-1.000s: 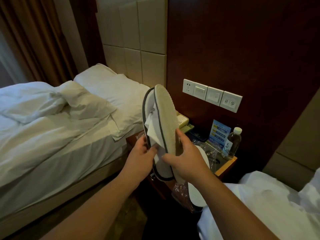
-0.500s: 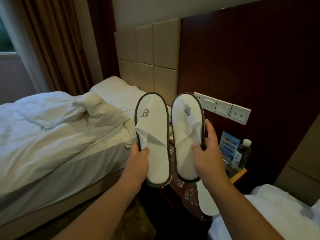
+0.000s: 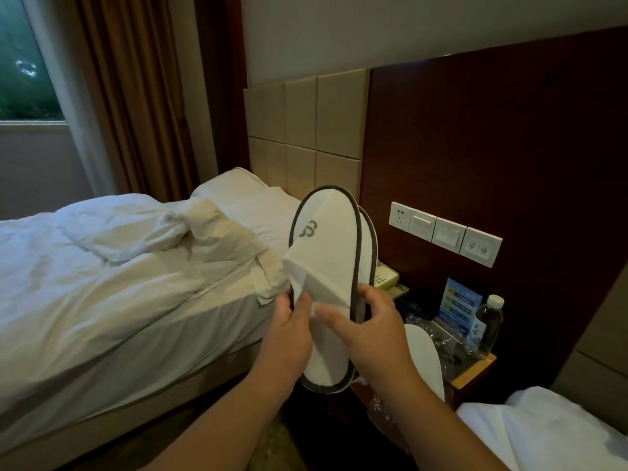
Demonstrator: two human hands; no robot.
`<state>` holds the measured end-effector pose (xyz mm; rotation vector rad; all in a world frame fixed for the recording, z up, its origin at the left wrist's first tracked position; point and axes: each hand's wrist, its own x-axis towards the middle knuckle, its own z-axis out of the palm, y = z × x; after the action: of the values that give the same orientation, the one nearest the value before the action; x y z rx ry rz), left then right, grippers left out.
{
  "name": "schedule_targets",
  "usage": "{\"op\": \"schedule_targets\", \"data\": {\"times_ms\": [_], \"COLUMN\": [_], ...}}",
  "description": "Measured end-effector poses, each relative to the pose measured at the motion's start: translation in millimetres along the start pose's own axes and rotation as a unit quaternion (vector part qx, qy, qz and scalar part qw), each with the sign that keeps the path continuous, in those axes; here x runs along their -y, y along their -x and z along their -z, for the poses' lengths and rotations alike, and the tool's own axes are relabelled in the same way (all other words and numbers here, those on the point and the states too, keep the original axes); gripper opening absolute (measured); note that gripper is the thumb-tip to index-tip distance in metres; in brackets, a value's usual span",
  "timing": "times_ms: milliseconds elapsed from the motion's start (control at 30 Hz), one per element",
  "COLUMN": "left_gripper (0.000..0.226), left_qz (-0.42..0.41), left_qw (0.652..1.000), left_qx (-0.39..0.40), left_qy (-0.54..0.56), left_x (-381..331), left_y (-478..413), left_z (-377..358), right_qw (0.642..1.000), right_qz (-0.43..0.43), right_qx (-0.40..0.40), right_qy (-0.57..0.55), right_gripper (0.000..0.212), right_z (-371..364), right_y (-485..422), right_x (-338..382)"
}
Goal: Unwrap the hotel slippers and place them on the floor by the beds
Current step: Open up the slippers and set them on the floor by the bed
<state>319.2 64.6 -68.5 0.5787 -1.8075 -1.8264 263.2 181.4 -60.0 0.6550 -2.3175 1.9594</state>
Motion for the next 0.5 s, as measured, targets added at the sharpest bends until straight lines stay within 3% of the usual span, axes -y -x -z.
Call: {"op": "schedule_targets", "data": {"times_ms": [67,167,267,333,400,433,500], "left_gripper": [0.017,0.016,0.034,0.056,0.067,0.067,0.064], "left_qz": [0.01,-0.001,0.039,0.106,0.18,0.22,0.303], "left_qw": [1.0,0.999,0.992,0.965,0.94,0.936,0.927], "left_qx": [0.011,0.034,0.055,0.081,0.116,0.142,0.208], "left_qy": [0.007,-0.015,-0.111,-0.226,-0.265,-0.235,-0.069], "left_x": [-4,-9,-18,-28,-36,-39,-43], "left_y": [-2,-4,-4,-4,-2,-1,-2], "left_z": [4,13,20,27,35,40,53], "right_qw": [1.0,0.999,0.998,0.998,0.997,0.996,0.992], "right_qz": [0.007,-0.009,-0.014,-0.005,0.018,0.031,0.051], "right_qx": [-0.015,-0.047,-0.061,-0.059,-0.061,-0.065,-0.077], "right_qy": [0.025,0.01,-0.024,-0.007,0.038,0.059,0.083], "right_gripper": [0.054,0.031,0.021,0.023,0.026,0.025,0.017], "right_z": [-2,-1,-2,-6,-11,-14,-15], "right_y": [-2,-6,-11,-11,-9,-6,-3], "right_x": [1,2,8,12,13,14,17]}}
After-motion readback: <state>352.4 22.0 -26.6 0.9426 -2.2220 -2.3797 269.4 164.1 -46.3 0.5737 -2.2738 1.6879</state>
